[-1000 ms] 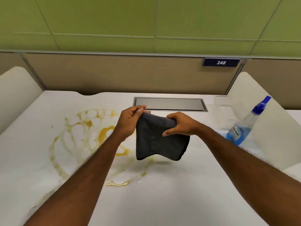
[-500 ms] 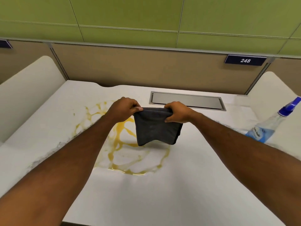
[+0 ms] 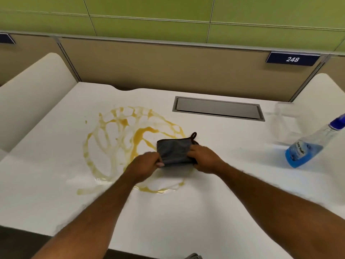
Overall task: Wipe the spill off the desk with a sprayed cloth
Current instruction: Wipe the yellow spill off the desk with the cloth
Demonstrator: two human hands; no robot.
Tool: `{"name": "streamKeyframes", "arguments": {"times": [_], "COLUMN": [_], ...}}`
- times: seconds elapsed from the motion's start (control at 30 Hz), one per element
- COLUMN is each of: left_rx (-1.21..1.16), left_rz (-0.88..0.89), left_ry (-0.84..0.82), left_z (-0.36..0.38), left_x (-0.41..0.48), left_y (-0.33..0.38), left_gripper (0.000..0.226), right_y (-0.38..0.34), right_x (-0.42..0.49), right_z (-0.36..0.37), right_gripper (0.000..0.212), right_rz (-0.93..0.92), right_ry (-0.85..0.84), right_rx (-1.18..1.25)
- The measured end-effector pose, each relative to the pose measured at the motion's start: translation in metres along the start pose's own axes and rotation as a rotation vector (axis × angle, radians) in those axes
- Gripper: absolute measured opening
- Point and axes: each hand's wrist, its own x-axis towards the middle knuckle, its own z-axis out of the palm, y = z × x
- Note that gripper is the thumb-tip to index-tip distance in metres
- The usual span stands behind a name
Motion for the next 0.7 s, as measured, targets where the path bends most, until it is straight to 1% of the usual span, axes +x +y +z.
{"name": "streamKeyframes", "arguments": {"times": [0.13, 0.23, 0.3, 0.37, 0.47, 0.57, 0.63, 0.7], "left_rx": [0.070, 0.159, 0.196, 0.216, 0.252, 0.312, 0.337, 0.346], "left_rz": [0.059, 0.127, 0.147, 0.157, 0.152, 0.077, 0.041, 0.034], "left_ry": [-0.046, -0.064, -0.067, -0.048, -0.004, 0.034, 0.060, 0.078], "left_z": [0.031, 0.039, 0.043, 0.045, 0.047, 0.046, 0.044, 0.043], "left_x": [-0.016, -0.022, -0.024, -0.027, -0.029, -0.032, -0.034, -0.038], "left_y": [0.000, -0.003, -0.005, -0.006, -0.010, -0.020, -0.032, -0.047], "left_gripper": [0.019, 0.021, 0.027, 0.038, 0.055, 0.068, 0.075, 0.078], "right_y": [0.001, 0.003, 0.005, 0.006, 0.003, -0.006, -0.015, -0.028], "right_x": [-0.021, -0.025, -0.025, -0.022, -0.011, 0.004, 0.015, 0.027], "right_z": [0.031, 0.039, 0.041, 0.040, 0.041, 0.048, 0.054, 0.062], "right_gripper": [0.028, 0.028, 0.037, 0.042, 0.038, 0.037, 0.047, 0.067], "right_rz": [0.007, -0.020, -0.019, -0.003, 0.056, 0.172, 0.248, 0.348], "right_ry": [-0.068, -0.080, -0.099, -0.048, 0.055, 0.127, 0.115, 0.039], "right_rx": [0.041, 0.043, 0.052, 0.086, 0.099, 0.113, 0.131, 0.166]}}
